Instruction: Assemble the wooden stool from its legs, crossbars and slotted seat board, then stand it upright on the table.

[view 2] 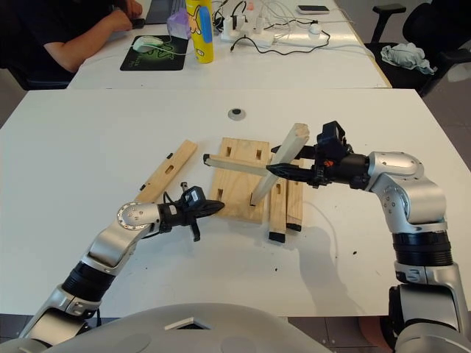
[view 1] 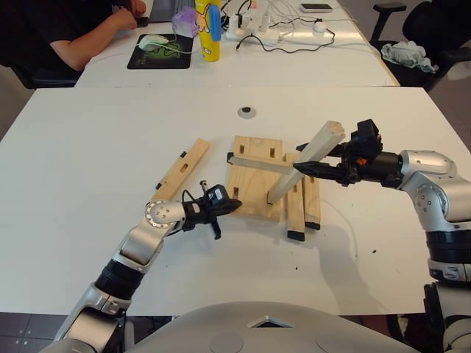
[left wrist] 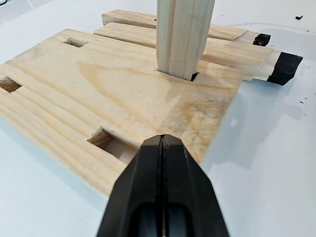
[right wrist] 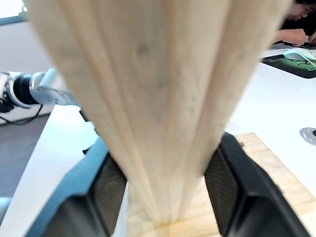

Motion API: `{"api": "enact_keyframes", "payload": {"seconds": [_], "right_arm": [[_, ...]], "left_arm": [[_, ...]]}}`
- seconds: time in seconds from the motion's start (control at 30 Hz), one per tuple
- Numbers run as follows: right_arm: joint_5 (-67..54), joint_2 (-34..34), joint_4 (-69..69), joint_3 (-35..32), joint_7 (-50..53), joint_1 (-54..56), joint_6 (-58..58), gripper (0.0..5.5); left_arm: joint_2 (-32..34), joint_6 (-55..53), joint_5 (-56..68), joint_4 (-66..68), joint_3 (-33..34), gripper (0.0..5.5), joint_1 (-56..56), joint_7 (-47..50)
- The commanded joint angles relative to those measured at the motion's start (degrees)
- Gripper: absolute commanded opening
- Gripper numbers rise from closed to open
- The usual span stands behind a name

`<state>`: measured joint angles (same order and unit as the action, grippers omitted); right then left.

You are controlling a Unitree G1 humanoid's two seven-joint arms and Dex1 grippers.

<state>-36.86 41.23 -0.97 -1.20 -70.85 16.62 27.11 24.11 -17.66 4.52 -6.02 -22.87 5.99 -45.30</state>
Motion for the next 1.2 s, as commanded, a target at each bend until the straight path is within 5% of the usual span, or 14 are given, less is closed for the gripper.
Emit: {"api": "enact_keyframes", "payload": {"seconds": [0.03,0.3,0.67,1.03,1.2], "right_arm": [[1.7,-2.5,3.3,3.8,0.9,-4.0,3.4,2.1],[3.6,1.6,0.0,7.3,-2.9,-12.9,0.3,2.1],[4.4,-3.6,3.6,7.0,5.4,-5.8,-3.8,2.09],[4.6,1.6,-3.5,11.8,-0.5,-16.7,-5.3,2.09],[6.2,-0.9,0.9,11.0,4.2,-12.6,-6.6,2.09]], "left_arm": [[0.2,-1.0,-0.7,1.7,-1.1,0.0,-0.2,-0.8],[0.8,-0.9,-0.6,1.6,-0.8,0.0,-0.1,-1.4],[1.0,-1.7,-0.5,0.8,-0.4,0.0,-0.6,-1.4],[1.2,-2.3,-0.4,0.3,-0.4,0.0,-0.7,-1.6],[1.3,-2.4,-0.3,0.2,-0.4,0.0,-0.7,-1.6]]}}
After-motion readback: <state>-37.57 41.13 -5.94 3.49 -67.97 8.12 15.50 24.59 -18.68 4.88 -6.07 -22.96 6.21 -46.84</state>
